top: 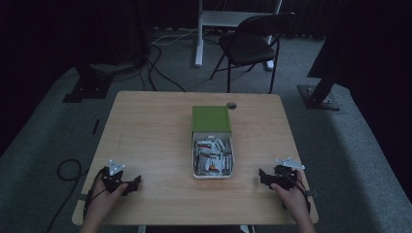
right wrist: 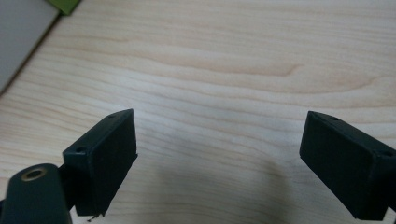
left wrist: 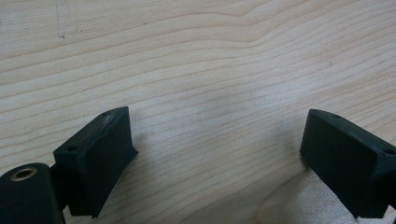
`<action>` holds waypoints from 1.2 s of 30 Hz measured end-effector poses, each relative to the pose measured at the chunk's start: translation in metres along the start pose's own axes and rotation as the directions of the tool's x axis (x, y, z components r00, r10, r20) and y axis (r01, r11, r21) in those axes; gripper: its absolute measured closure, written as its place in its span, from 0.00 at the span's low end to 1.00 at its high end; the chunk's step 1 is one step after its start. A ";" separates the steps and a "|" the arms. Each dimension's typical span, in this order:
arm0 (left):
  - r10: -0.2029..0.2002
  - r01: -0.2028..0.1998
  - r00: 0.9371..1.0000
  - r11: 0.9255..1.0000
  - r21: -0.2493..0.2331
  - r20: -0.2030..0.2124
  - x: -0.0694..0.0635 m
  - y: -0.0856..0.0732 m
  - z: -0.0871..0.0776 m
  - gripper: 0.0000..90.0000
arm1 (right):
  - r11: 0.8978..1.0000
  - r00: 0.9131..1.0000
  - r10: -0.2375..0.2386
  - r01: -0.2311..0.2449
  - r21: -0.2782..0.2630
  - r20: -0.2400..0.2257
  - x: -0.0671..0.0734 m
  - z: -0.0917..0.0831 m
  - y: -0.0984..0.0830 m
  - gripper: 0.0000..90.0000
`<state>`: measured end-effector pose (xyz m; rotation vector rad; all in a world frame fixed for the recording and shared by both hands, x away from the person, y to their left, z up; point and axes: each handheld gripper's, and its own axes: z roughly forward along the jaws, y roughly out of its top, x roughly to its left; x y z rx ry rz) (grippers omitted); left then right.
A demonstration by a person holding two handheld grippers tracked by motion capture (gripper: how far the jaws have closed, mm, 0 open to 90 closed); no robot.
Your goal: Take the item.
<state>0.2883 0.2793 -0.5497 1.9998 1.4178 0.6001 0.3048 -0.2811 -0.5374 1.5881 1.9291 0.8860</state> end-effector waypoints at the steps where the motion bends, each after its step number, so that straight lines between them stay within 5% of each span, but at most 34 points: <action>1: 0.000 0.000 1.000 1.000 0.000 0.000 0.000 0.000 0.000 0.11 | 1.000 1.000 0.013 -0.013 -0.011 0.001 0.001 -0.001 0.001 0.12; 20: 0.000 0.000 1.000 1.000 0.000 0.000 0.000 0.000 0.000 0.11 | 0.991 0.997 -0.055 0.048 -0.128 -0.052 0.043 -0.035 0.034 0.12; 36: -0.002 0.002 1.000 1.000 -0.002 0.000 0.000 0.000 0.000 0.11 | 0.966 0.979 -0.158 0.127 -0.227 -0.127 0.087 -0.057 0.062 0.21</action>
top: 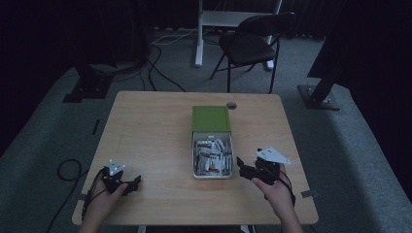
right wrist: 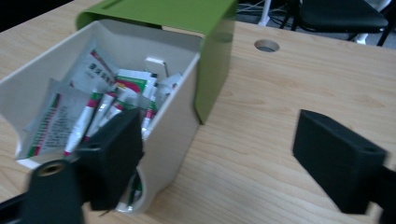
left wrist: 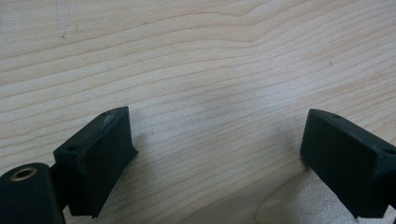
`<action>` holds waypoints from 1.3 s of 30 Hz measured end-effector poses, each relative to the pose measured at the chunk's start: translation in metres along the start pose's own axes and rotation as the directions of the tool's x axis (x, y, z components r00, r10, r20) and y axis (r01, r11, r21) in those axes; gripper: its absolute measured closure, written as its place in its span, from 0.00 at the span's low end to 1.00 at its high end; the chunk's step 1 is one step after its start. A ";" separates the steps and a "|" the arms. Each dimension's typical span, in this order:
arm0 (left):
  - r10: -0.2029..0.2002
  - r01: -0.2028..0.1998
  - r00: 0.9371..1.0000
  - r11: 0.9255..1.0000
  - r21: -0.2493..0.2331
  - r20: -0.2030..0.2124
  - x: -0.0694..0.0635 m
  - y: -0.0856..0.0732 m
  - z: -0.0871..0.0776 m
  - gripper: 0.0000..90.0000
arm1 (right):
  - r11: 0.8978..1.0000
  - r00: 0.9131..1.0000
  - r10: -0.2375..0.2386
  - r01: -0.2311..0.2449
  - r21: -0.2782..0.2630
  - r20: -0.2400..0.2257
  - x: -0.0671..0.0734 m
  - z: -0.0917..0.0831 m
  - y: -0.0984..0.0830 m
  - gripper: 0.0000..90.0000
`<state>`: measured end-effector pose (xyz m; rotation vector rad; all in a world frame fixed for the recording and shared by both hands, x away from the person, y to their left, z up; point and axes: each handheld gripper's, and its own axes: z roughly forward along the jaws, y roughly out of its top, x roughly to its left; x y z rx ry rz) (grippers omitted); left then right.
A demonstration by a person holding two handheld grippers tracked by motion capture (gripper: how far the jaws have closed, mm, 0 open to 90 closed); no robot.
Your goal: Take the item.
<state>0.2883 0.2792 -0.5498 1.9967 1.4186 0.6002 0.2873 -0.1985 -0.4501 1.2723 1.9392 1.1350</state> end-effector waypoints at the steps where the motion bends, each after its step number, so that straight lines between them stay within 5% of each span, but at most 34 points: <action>1: 0.002 -0.002 1.000 1.000 0.002 0.000 0.000 0.000 0.000 0.11 | 1.000 1.000 -0.007 0.007 -0.003 -0.011 0.002 0.000 0.002 0.21; 17: 0.002 -0.002 1.000 1.000 0.002 0.000 0.000 0.000 0.000 0.11 | 0.998 0.995 -0.064 0.062 -0.033 -0.079 0.040 0.003 0.018 0.35; 26: 0.000 0.000 1.000 1.000 0.000 0.000 0.000 0.000 0.000 0.11 | 0.992 0.985 -0.123 0.117 -0.054 -0.124 0.057 0.012 0.019 0.40; 35: 0.000 0.000 1.000 1.000 -0.001 0.000 0.000 0.000 0.000 0.11 | 0.991 0.977 -0.133 0.126 -0.050 -0.169 0.074 0.028 0.013 0.51; 37: 0.000 0.000 1.000 1.000 -0.001 0.000 0.000 0.000 0.000 0.11 | 0.989 0.967 -0.146 0.140 -0.045 -0.209 0.076 0.039 0.009 0.49; 39: 0.005 -0.005 1.000 1.000 0.003 0.000 0.000 0.000 0.000 0.11 | 0.988 0.969 -0.157 0.154 -0.031 -0.192 0.078 0.044 0.007 0.53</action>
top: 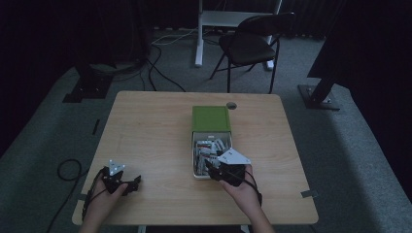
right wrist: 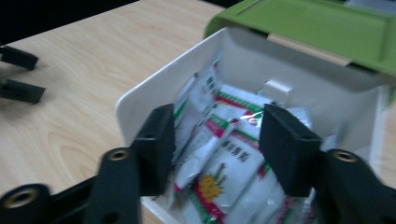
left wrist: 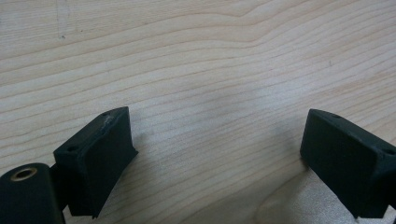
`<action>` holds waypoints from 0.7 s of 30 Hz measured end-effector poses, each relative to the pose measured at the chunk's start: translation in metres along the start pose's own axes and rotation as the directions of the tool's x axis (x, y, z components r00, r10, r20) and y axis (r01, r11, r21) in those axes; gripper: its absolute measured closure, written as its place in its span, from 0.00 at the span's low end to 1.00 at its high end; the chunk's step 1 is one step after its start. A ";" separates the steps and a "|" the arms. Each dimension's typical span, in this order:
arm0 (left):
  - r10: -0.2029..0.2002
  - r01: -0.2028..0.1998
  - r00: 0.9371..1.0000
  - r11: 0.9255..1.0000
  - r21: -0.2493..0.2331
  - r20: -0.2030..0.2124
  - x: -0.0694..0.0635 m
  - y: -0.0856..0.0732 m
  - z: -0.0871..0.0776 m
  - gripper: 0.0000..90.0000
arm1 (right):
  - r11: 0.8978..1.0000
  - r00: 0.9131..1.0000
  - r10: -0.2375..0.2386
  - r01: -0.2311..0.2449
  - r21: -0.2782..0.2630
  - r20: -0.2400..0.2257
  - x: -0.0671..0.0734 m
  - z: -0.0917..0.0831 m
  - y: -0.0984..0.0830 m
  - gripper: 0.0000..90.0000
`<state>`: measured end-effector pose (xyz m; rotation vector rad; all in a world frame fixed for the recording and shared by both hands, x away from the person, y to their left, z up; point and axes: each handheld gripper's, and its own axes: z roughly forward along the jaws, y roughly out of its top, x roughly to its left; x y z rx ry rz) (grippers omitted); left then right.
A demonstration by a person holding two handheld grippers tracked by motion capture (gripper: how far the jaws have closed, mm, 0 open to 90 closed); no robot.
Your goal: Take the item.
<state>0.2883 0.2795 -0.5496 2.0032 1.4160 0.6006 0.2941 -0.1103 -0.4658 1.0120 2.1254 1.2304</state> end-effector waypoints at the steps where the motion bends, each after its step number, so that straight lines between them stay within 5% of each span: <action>1: -0.002 0.002 1.000 1.000 -0.002 0.000 0.000 0.000 0.000 0.11 | 1.000 0.999 0.012 -0.012 0.016 -0.033 -0.001 0.003 -0.001 0.55; 3: -0.002 0.002 1.000 1.000 -0.002 0.000 0.000 0.000 0.000 0.11 | 0.998 0.997 0.040 -0.036 0.054 -0.063 -0.001 0.007 -0.004 0.56; 21: -0.002 0.002 1.000 1.000 -0.001 0.000 0.000 0.000 0.000 0.11 | 0.992 0.996 0.079 -0.076 0.102 -0.031 0.005 0.029 -0.017 0.65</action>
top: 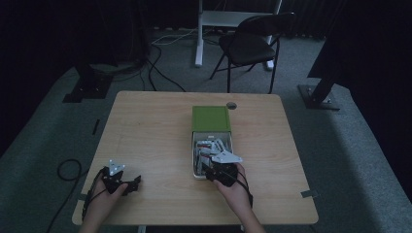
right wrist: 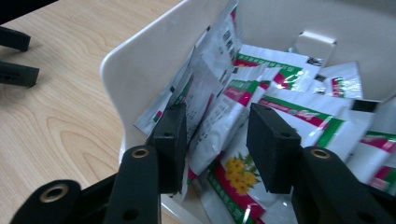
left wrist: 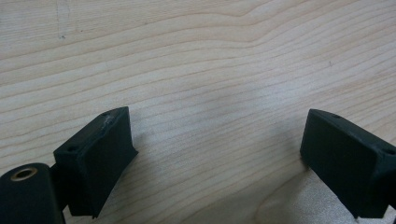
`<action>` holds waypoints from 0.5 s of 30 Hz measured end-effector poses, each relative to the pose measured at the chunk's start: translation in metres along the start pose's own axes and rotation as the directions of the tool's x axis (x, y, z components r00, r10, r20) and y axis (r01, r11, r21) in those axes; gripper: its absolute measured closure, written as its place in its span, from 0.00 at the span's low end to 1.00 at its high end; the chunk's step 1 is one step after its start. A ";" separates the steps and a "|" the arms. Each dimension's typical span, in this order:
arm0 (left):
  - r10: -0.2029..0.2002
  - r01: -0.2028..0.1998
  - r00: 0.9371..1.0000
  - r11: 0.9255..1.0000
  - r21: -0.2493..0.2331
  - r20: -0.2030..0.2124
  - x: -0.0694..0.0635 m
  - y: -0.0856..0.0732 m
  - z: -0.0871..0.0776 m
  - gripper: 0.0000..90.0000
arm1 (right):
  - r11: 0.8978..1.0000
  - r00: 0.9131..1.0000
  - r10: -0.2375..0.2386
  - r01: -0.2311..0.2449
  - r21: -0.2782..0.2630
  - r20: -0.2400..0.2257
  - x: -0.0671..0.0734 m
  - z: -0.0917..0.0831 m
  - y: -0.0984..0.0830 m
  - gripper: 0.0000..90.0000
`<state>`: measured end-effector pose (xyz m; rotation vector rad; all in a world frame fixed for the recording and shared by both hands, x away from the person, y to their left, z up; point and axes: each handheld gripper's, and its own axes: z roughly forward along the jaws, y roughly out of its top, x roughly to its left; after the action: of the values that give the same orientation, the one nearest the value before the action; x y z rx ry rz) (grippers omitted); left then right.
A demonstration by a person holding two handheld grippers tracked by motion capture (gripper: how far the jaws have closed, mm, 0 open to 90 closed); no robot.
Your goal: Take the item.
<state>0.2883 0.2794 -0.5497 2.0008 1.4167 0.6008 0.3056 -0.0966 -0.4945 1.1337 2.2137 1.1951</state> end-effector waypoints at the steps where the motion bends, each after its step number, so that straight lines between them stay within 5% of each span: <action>1: 0.000 0.000 1.000 1.000 0.000 0.000 0.000 0.000 0.000 0.11 | 1.000 1.000 -0.003 0.003 0.002 0.000 0.001 0.001 0.000 0.65; 9: 0.000 0.000 1.000 1.000 0.000 0.000 0.000 0.000 0.000 0.11 | 1.000 1.000 0.002 -0.002 0.010 -0.009 0.006 0.011 -0.001 0.64; 15: -0.001 0.001 1.000 1.000 -0.001 0.000 0.000 0.000 0.000 0.11 | 1.000 1.000 0.003 -0.003 0.020 0.014 0.008 0.012 0.000 0.72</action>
<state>0.2883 0.2793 -0.5497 1.9997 1.4172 0.6009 0.3087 -0.0842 -0.5014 1.1504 2.2197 1.1654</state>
